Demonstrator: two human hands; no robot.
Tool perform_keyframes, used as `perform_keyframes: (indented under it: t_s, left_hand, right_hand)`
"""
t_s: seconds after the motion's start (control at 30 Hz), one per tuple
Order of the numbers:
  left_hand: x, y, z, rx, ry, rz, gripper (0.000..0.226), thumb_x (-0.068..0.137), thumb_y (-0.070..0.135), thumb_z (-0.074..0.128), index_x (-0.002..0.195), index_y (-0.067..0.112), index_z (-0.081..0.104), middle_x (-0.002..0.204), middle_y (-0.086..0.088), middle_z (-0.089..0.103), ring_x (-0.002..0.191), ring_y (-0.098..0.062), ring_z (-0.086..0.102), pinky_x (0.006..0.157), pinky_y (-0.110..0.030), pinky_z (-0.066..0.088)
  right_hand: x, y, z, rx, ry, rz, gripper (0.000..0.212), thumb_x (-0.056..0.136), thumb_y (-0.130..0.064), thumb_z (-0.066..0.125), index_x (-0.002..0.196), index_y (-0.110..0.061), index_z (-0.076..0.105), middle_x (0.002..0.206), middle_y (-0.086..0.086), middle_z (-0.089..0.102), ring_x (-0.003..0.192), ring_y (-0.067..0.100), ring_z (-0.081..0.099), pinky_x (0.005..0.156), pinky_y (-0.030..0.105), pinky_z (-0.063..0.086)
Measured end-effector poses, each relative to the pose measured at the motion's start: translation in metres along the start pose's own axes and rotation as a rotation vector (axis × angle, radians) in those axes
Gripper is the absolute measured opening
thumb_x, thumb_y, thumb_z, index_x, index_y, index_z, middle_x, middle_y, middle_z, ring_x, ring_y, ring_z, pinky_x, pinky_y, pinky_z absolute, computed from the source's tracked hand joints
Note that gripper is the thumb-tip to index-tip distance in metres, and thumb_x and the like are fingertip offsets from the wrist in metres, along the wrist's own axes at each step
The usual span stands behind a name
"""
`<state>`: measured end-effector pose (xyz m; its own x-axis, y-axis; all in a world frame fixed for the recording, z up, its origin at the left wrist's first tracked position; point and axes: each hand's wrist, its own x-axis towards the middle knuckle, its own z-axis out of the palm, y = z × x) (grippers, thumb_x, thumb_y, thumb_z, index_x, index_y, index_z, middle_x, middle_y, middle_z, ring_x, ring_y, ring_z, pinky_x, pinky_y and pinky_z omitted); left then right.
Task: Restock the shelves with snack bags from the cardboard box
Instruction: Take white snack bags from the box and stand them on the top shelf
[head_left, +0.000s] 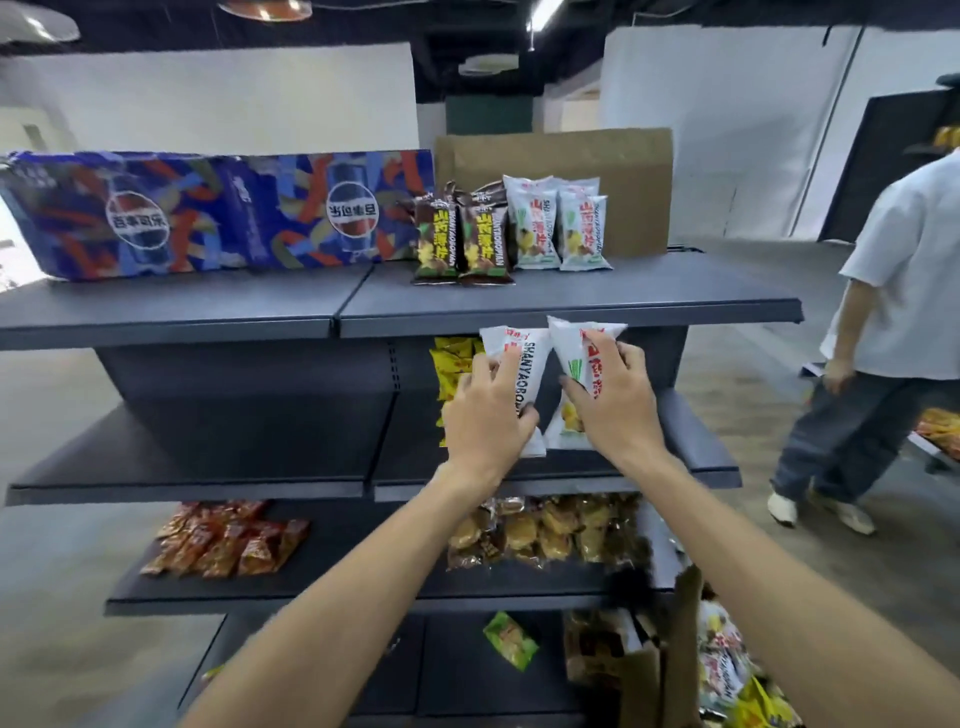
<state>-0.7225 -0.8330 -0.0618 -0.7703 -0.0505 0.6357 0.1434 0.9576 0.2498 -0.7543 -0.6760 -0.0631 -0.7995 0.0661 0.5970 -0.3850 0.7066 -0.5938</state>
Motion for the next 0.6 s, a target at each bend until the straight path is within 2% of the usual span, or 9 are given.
perform_keyframes:
  t_s: [0.13,0.23,0.3,0.4,0.6]
  left_hand:
    - [0.052,0.004,-0.027,0.003,0.069,0.067,0.059,0.081,0.035,0.066,0.134,0.024,0.042,0.114,-0.006,0.051,0.095,-0.029,0.057,0.054,-0.032,0.04]
    - [0.088,0.009,-0.04,-0.016,0.116,0.091,0.057,0.082,0.035,0.065,0.133,0.025,0.043,0.116,-0.007,0.05,0.095,-0.029,0.057,0.056,-0.035,0.045]
    - [0.108,0.01,-0.043,-0.017,0.14,0.092,0.057,0.082,0.035,0.065,0.133,0.025,0.042,0.116,-0.007,0.05,0.097,-0.029,0.057,0.055,-0.034,0.044]
    - [0.132,0.01,-0.04,0.005,0.14,0.084,0.058,0.083,0.037,0.065,0.134,0.025,0.039,0.116,-0.007,0.05,0.096,-0.028,0.057,0.053,-0.031,0.041]
    - [0.162,0.01,-0.014,0.027,0.116,0.063,0.061,0.084,0.037,0.065,0.137,0.026,0.037,0.117,-0.007,0.051,0.092,-0.027,0.057,0.053,-0.03,0.039]
  right_hand:
    - [0.043,-0.036,-0.012,-0.055,0.124,-0.033,0.053,0.089,-0.029,0.067,0.135,-0.03,0.04,0.123,0.009,0.045,0.107,0.028,0.054,0.088,0.039,0.049]
    - [0.076,-0.053,-0.024,-0.102,0.163,-0.057,0.054,0.089,-0.027,0.068,0.134,-0.03,0.04,0.123,0.011,0.046,0.105,0.026,0.055,0.083,0.032,0.046]
    - [0.098,-0.059,-0.029,-0.109,0.194,-0.053,0.053,0.088,-0.028,0.068,0.133,-0.031,0.04,0.123,0.011,0.046,0.104,0.026,0.055,0.083,0.034,0.049]
    - [0.125,-0.057,-0.028,-0.127,0.196,-0.038,0.052,0.088,-0.03,0.068,0.132,-0.033,0.04,0.123,0.01,0.046,0.104,0.028,0.055,0.085,0.04,0.052]
    - [0.164,-0.026,-0.014,-0.184,0.174,0.004,0.051,0.09,-0.033,0.066,0.134,-0.033,0.041,0.127,0.012,0.045,0.108,0.032,0.054,0.088,0.041,0.05]
